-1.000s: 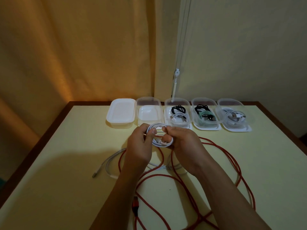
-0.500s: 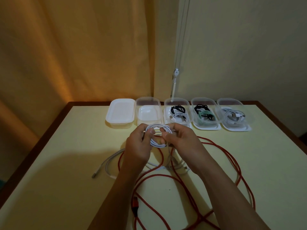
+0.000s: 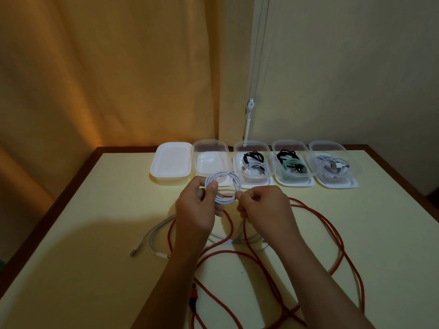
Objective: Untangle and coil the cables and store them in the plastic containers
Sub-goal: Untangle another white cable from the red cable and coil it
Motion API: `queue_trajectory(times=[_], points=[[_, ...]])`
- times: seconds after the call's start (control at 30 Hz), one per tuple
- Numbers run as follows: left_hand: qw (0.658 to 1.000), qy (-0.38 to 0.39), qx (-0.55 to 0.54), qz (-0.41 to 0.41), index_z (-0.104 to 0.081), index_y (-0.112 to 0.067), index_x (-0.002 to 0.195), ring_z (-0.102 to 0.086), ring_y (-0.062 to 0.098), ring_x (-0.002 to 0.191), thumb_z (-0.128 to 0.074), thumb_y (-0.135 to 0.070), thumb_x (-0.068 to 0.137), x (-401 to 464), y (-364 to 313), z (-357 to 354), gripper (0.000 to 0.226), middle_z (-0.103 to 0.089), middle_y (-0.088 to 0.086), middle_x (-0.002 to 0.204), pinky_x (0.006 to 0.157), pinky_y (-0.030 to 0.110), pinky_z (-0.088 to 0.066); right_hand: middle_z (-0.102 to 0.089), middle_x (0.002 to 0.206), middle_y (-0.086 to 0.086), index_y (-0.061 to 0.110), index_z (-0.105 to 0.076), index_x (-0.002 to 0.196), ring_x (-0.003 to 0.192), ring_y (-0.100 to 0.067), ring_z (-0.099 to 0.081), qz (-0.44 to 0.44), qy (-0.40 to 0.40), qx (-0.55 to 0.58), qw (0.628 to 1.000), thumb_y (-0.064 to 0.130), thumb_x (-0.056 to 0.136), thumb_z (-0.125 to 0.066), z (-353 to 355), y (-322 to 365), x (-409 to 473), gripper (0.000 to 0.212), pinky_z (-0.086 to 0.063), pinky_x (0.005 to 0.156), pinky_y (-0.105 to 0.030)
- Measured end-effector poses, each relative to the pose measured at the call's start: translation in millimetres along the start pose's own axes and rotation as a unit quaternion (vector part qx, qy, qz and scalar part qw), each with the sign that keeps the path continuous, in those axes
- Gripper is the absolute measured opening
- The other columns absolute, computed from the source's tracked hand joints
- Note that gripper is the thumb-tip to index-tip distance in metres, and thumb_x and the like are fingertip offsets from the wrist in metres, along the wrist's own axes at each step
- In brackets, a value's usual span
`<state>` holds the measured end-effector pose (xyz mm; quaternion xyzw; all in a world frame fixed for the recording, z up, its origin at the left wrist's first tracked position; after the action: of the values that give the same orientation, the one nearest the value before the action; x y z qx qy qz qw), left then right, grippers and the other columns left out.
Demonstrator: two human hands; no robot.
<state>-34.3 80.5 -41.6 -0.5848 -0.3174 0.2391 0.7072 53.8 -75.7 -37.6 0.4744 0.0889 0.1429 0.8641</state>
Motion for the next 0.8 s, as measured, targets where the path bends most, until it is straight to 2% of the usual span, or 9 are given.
queue_trajectory(times=[0.13, 0.23, 0.33, 0.4, 0.47, 0.53, 0.7, 0.8], points=[[0.996, 0.031, -0.071, 0.043, -0.062, -0.014, 0.093, -0.069, 0.02, 0.059, -0.053, -0.018, 0.101, -3, 5, -12, 0.013, -0.074, 0.006, 0.075, 0.054, 0.024, -0.055, -0.074, 0.068, 0.0, 0.017, -0.077, 0.075, 0.07, -0.016, -0.072, -0.022, -0.025, 0.07, 0.997, 0.029, 0.094, -0.066, 0, -4, 1, 0.025, -0.059, 0.08, -0.042], [0.993, 0.051, -0.095, 0.054, -0.063, -0.012, 0.096, -0.072, 0.021, 0.064, -0.053, -0.017, 0.101, -5, 3, -17, 0.012, -0.074, 0.006, 0.078, 0.057, 0.025, -0.057, -0.077, 0.074, 0.0, 0.023, -0.078, 0.075, 0.077, -0.018, -0.075, -0.055, -0.003, 0.187, 0.981, 0.024, 0.092, -0.07, -5, -11, -1, 0.018, -0.06, 0.086, -0.042], [0.991, 0.06, -0.105, 0.064, -0.064, -0.009, 0.1, -0.073, 0.02, 0.065, -0.053, -0.016, 0.101, -6, 5, -19, 0.014, -0.075, 0.007, 0.08, 0.06, 0.028, -0.06, -0.078, 0.083, -0.008, 0.013, -0.079, 0.083, 0.081, -0.022, -0.074, -0.098, 0.034, 0.299, 0.948, 0.011, 0.093, -0.068, -15, -18, -3, 0.015, -0.059, 0.088, -0.037], [0.988, 0.066, -0.12, 0.074, -0.065, -0.009, 0.097, -0.073, 0.022, 0.066, -0.052, -0.016, 0.101, -6, 6, -21, 0.015, -0.075, 0.008, 0.08, 0.061, 0.029, -0.06, -0.077, 0.085, -0.014, 0.005, -0.078, 0.084, 0.077, -0.023, -0.068, -0.125, 0.051, 0.353, 0.926, 0.007, 0.093, -0.066, -21, -21, -3, 0.016, -0.058, 0.08, -0.033], [0.984, 0.071, -0.139, 0.088, -0.065, -0.011, 0.094, -0.074, 0.024, 0.066, -0.052, -0.016, 0.101, -7, 7, -22, 0.016, -0.075, 0.007, 0.076, 0.06, 0.029, -0.06, -0.076, 0.084, -0.015, 0.003, -0.077, 0.085, 0.074, -0.021, -0.066, -0.14, 0.063, 0.381, 0.912, 0.006, 0.095, -0.063, -25, -19, -4, 0.017, -0.056, 0.072, -0.029], [0.98, 0.071, -0.154, 0.105, -0.064, -0.01, 0.096, -0.074, 0.025, 0.067, -0.052, -0.017, 0.101, -7, 10, -22, 0.014, -0.075, 0.006, 0.075, 0.06, 0.028, -0.059, -0.077, 0.088, -0.015, 0.002, -0.076, 0.089, 0.075, -0.019, -0.069, -0.141, 0.074, 0.399, 0.903, 0.006, 0.097, -0.061, -28, -16, -4, 0.018, -0.056, 0.071, -0.027], [0.963, 0.054, -0.195, 0.178, -0.054, -0.007, 0.108, -0.075, 0.028, 0.071, -0.054, -0.02, 0.1, -7, 28, -21, 0.015, -0.074, 0.01, 0.084, 0.06, 0.029, -0.059, -0.077, 0.093, -0.017, -0.004, -0.073, 0.099, 0.079, -0.021, -0.074, -0.121, 0.096, 0.405, 0.901, 0.012, 0.099, -0.06, -31, -9, -5, 0.02, -0.061, 0.078, -0.029], [0.957, 0.075, -0.204, 0.19, -0.059, -0.008, 0.108, -0.075, 0.026, 0.076, -0.05, -0.022, 0.102, -8, 28, -25, 0.017, -0.075, 0.011, 0.088, 0.063, 0.028, -0.059, -0.077, 0.092, -0.015, -0.001, -0.074, 0.097, 0.081, -0.021, -0.074, -0.106, 0.084, 0.395, 0.909, 0.012, 0.099, -0.061, -28, -7, -3, 0.019, -0.06, 0.08, -0.031]])
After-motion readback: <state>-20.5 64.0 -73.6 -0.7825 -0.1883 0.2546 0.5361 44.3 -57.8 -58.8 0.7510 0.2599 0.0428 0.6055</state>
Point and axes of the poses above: each hand's wrist, its own x-axis towards the middle knuckle, its own z-axis out of the back of the hand, y = z × x, the point moved 10 cm from there along x, towards the middle knuckle
